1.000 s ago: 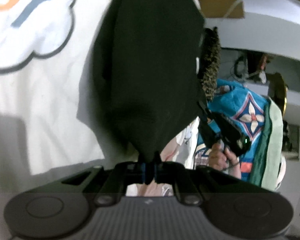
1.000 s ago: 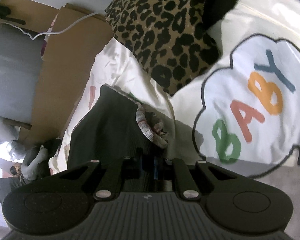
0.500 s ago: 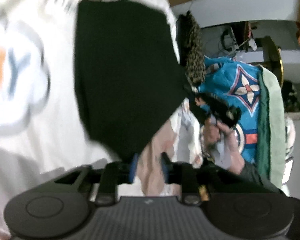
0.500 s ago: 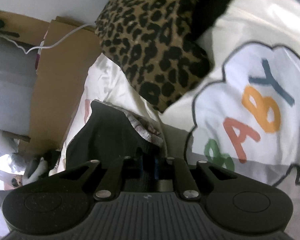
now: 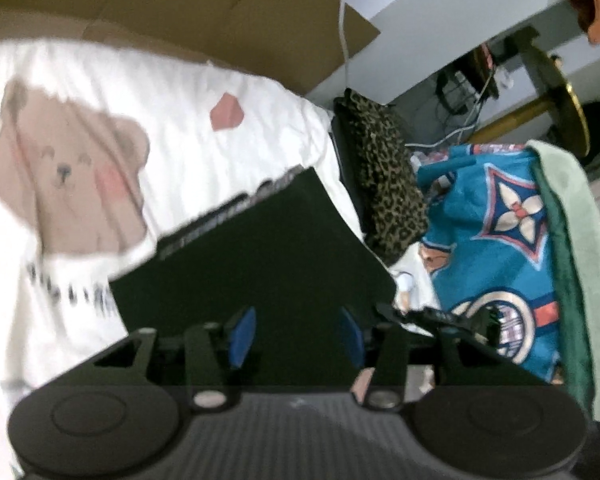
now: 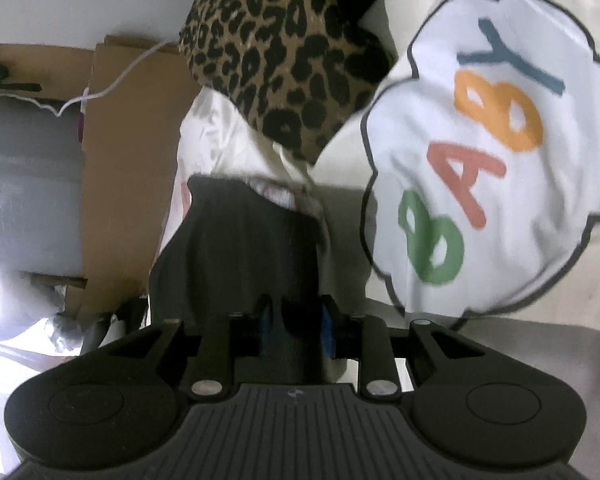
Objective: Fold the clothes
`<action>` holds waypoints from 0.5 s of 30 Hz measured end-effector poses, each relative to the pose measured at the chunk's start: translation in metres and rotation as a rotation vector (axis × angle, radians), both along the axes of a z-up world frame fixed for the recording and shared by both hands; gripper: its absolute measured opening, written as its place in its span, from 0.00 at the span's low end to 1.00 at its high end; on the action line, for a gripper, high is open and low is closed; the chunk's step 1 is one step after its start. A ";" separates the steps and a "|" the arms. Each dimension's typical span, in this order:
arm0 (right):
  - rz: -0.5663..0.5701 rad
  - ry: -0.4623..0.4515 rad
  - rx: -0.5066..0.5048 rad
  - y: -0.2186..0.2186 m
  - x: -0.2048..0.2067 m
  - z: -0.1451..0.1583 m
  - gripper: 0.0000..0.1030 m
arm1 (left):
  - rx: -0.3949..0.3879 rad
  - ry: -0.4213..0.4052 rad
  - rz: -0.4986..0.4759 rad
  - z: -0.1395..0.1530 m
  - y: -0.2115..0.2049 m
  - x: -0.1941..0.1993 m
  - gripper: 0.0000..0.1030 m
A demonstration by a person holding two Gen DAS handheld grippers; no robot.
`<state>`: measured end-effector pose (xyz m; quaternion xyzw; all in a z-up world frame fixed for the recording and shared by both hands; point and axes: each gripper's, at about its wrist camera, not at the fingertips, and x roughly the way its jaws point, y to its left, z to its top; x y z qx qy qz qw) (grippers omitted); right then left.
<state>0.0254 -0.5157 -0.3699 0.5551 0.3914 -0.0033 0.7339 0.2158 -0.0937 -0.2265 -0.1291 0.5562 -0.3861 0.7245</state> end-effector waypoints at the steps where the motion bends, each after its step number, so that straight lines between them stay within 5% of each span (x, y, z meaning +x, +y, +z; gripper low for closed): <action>1: 0.004 0.000 0.000 0.001 -0.001 0.000 0.25 | 0.014 -0.008 -0.014 0.002 -0.006 0.005 0.48; 9: 0.022 0.000 0.023 0.013 -0.007 -0.004 0.25 | 0.140 -0.076 -0.116 0.014 -0.048 0.047 0.56; 15: 0.036 0.007 0.020 0.020 -0.005 -0.004 0.25 | 0.200 -0.109 -0.179 -0.005 -0.084 0.065 0.61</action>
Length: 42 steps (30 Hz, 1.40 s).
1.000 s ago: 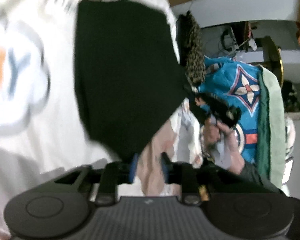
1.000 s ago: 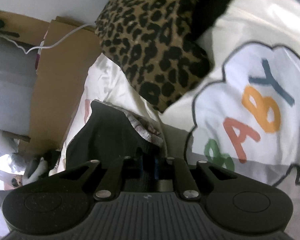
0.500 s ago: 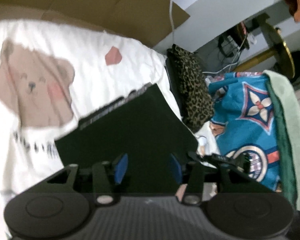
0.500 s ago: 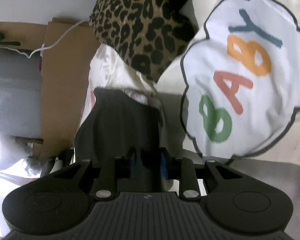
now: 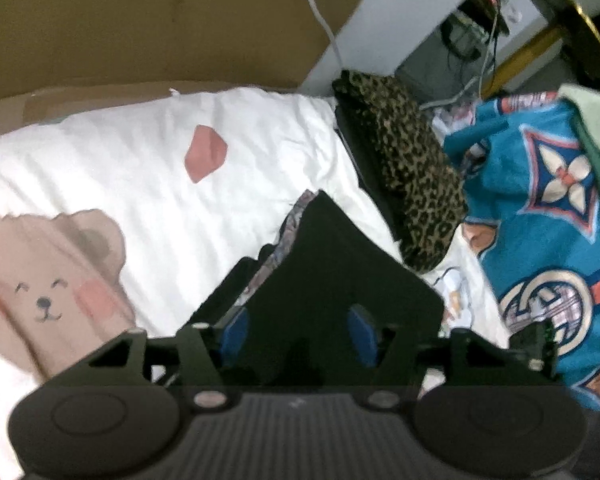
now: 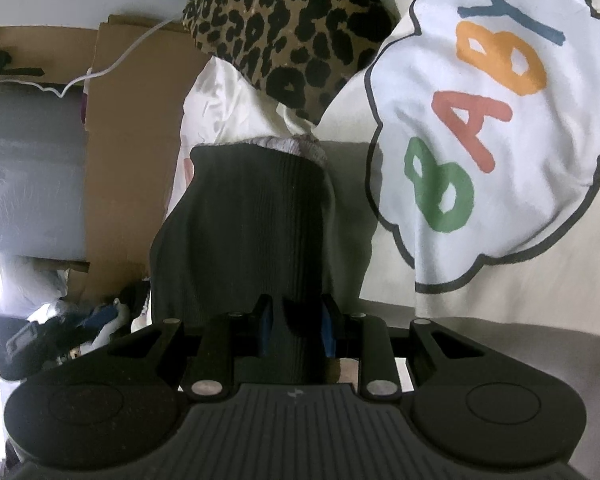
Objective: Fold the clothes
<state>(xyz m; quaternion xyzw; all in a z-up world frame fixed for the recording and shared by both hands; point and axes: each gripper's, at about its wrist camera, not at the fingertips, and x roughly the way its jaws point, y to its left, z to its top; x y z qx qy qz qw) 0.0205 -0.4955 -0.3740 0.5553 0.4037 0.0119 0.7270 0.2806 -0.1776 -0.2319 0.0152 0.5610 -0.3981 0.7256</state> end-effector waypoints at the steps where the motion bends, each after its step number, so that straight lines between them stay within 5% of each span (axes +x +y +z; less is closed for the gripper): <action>1: 0.004 0.001 -0.002 0.001 0.000 0.000 0.25 | 0.020 -0.011 -0.005 -0.006 -0.005 0.002 0.61; 8: 0.022 0.011 -0.017 0.007 0.001 0.002 0.25 | 0.073 -0.085 -0.049 -0.039 -0.021 0.003 0.59; 23: -0.011 0.026 0.016 0.015 0.009 -0.007 0.25 | -0.035 0.097 0.012 -0.100 0.003 0.040 0.78; 42: -0.005 0.044 0.076 0.049 0.009 -0.016 0.27 | -0.040 0.106 0.004 -0.109 0.005 0.043 0.76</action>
